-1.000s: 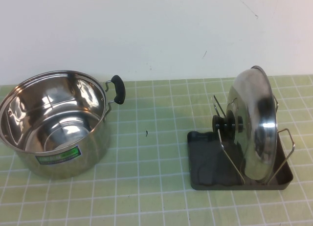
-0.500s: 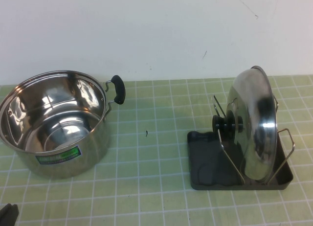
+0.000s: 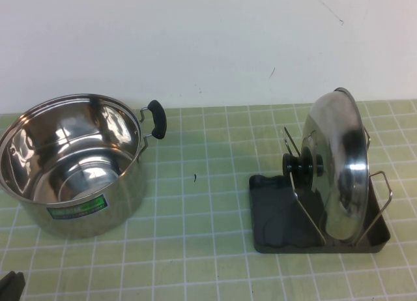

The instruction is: Put pot lid on rack

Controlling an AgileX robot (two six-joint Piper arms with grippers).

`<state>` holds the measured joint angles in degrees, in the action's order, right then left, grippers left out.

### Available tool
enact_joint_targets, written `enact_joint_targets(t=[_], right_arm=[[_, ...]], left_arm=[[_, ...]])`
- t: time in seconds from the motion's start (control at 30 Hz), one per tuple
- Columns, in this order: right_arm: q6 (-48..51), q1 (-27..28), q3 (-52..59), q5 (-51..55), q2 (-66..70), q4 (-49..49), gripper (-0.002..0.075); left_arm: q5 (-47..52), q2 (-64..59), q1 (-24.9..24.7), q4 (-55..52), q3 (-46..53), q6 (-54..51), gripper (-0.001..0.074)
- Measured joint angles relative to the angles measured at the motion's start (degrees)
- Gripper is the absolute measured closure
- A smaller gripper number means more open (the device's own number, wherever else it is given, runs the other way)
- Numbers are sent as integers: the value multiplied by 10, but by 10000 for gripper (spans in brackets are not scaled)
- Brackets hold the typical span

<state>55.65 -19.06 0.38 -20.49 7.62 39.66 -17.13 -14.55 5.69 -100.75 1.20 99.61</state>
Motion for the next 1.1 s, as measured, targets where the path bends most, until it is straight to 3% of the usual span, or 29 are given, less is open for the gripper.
enact_joint_targets(t=[0.27,0.4,0.5,0.7,0.83,1.1], right_arm=[[-321,176,12,129,-80,-277,727],[-484,230,12,212,-83,-420,727],[-550,237,12,277,-83,-479,727],[-570,238,12,386,-83,-503,727],[-574,232,12,395,-84,-505,727],[-587,168,11,395,-84,-505,727]], left_arm=[[0,0,0,0,0,0,735],[0,0,0,0,0,4,735],[0,0,0,0,0,5,735],[0,0,0,0,0,7,735],[0,0,0,0,0,9,735],[0,0,0,0,0,5,735]])
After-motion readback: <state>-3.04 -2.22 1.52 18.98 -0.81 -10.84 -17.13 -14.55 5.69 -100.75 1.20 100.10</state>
